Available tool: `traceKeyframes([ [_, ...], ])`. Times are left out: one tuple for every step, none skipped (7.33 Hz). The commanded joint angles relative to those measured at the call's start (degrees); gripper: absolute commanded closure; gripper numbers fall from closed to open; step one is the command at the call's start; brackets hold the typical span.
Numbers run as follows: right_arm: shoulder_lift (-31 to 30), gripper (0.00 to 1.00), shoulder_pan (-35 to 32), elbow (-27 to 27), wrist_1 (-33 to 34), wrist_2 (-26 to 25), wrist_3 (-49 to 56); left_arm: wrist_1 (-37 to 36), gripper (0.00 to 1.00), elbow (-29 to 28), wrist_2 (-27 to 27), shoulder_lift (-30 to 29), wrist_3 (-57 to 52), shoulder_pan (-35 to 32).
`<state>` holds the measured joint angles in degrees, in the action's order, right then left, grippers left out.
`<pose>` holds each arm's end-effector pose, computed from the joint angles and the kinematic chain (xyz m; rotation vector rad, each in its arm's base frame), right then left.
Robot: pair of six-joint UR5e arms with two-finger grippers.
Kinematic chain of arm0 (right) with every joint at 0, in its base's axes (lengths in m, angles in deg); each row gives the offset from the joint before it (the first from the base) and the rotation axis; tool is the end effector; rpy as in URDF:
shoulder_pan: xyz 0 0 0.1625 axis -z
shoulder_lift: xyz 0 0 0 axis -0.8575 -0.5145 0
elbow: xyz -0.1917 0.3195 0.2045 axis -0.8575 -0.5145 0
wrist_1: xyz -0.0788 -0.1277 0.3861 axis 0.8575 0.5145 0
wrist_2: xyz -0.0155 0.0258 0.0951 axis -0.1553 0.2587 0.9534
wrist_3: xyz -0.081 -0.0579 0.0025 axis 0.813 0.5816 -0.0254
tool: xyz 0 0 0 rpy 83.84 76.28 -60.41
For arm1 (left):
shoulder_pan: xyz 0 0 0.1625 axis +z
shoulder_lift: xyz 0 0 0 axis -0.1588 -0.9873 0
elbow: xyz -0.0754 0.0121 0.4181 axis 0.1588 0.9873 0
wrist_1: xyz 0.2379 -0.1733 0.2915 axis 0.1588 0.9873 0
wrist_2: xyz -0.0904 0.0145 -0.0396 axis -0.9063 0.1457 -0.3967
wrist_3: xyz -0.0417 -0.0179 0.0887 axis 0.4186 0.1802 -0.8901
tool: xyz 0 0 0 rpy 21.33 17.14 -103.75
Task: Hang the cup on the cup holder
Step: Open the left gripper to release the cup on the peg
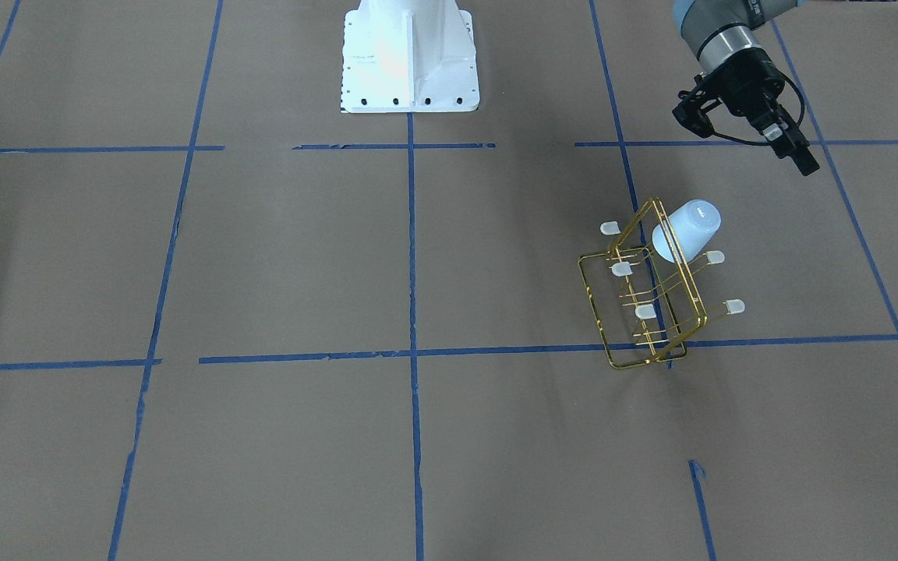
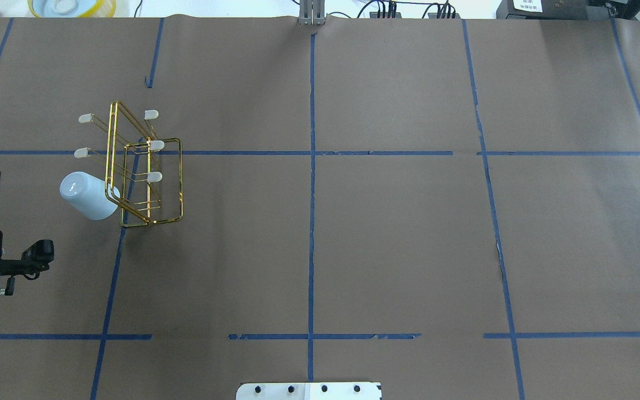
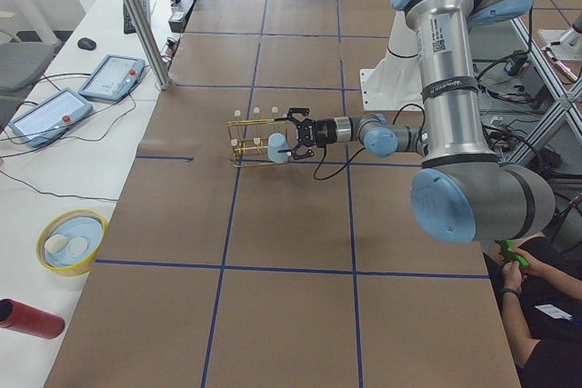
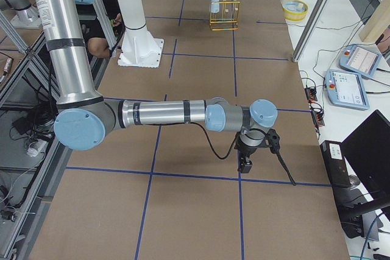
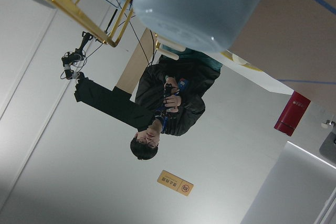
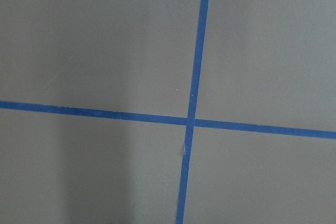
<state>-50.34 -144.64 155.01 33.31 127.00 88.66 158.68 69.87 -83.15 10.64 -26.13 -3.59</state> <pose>0.0230 -0.5731 0.6249 -0.0299 -0.7303 -0.1083 0.2729 -0.2997 0.4702 0.9808 -1.2018 1.1256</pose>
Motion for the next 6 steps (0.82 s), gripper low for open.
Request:
traceKeyframes([
  [0.00, 0.00, 0.00, 0.02, 0.00, 0.00, -0.06, 0.30, 0.00, 0.21, -2.72, 1.77, 23.93, -2.22],
  [0.00, 0.00, 0.00, 0.02, 0.00, 0.00, 0.02, 1.34, 0.00, -0.05, -6.20, 2.13, 35.60, -3.35],
  [0.00, 0.00, 0.00, -0.07, 0.00, 0.00, -0.06, 2.66, 0.00, -0.66, -11.11, 2.30, 51.90, -3.89],
  [0.00, 0.00, 0.00, 0.02, 0.00, 0.00, -0.06, 3.20, 0.00, -0.75, -11.86, 2.22, 60.33, -5.20],
  [0.00, 0.00, 0.00, -0.07, 0.00, 0.00, 0.02, 6.68, 0.00, -1.36, -14.91, 1.87, 66.41, -6.69],
  [0.00, 0.00, 0.00, 0.02, 0.00, 0.00, -0.06, 13.59, 0.00, -1.80, -20.59, 1.95, 71.52, -6.70],
])
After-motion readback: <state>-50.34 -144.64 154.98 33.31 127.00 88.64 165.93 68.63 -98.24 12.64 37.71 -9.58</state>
